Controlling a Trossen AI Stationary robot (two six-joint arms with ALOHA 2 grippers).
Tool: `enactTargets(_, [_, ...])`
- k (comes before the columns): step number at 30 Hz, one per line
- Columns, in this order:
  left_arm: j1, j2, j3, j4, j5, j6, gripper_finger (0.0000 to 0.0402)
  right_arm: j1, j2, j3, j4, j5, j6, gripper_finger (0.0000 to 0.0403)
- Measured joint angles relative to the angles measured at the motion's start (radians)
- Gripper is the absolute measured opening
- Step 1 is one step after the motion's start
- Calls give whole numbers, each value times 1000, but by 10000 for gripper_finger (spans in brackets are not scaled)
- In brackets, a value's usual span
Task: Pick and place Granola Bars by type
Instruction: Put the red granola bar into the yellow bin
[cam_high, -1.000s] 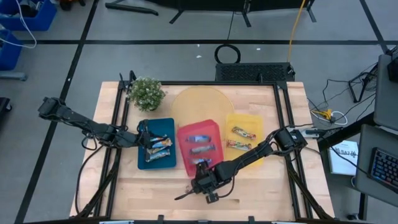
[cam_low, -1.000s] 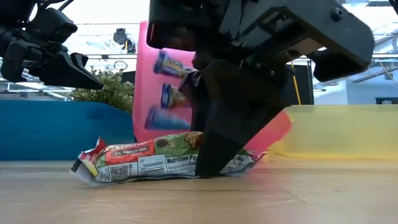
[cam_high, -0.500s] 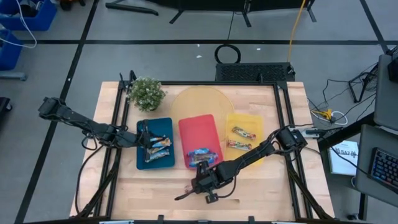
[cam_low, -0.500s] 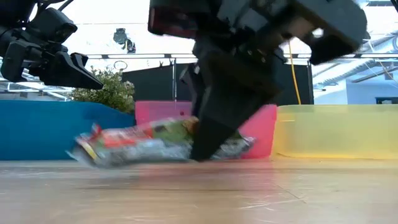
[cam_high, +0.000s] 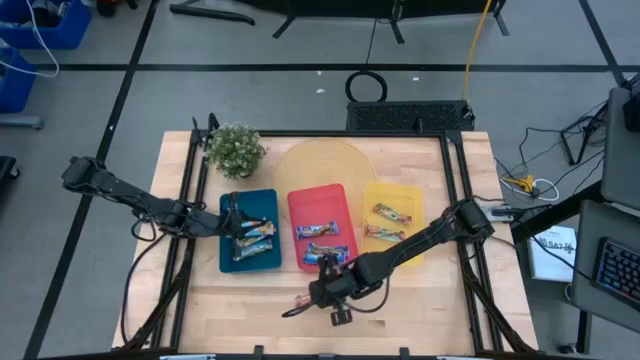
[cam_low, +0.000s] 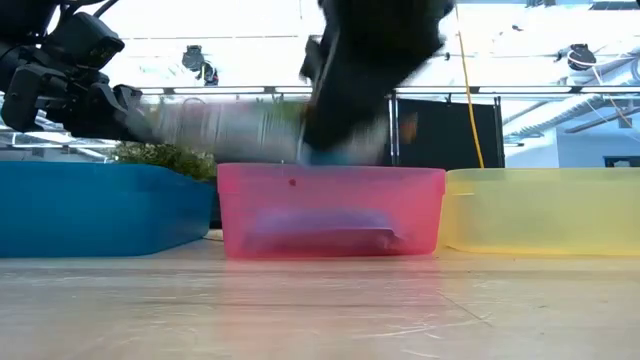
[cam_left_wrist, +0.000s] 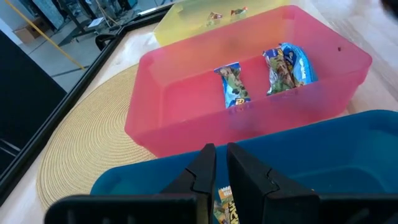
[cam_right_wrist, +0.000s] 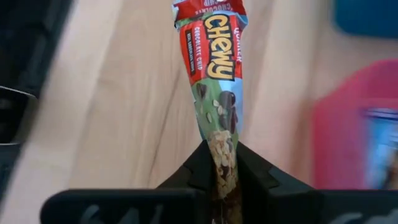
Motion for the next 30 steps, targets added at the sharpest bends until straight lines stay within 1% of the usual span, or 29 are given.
enactTargets(2, [0, 0, 0, -1, 0, 0, 49, 0, -50, 1, -29, 13, 10, 31])
enactTargets(6, [0, 0, 0, -1, 0, 0, 49, 0, -160, 1, -113, 113, 49, 40])
enactTargets(8, [0, 0, 0, 0, 0, 0, 49, -5, -215, 2, -195, 180, 81, 38])
enactTargets(12, [0, 0, 0, 0, 0, -2, 49, -25, -307, -3, -409, 277, 172, 27])
enactTargets(14, [0, 0, 0, 0, 0, -4, 49, -40, -349, -35, -495, 334, 228, 27])
enactTargets(16, [0, 0, 0, 0, 0, -4, 49, -60, -392, -99, -555, 361, 295, 31])
enactTargets(19, [0, 0, 0, 0, 0, -4, 49, -98, -450, -244, -569, 342, 372, 37])
enactTargets(22, [0, 0, 0, 0, 0, -1, 49, -131, -500, -403, -523, 330, 439, 30])
enactTargets(25, [0, 0, 0, 0, 0, -1, 49, -157, -539, -537, -458, 278, 466, 25])
enactTargets(30, [0, 0, 0, 1, -1, 0, 49, -189, -567, -675, -374, 207, 486, 32])
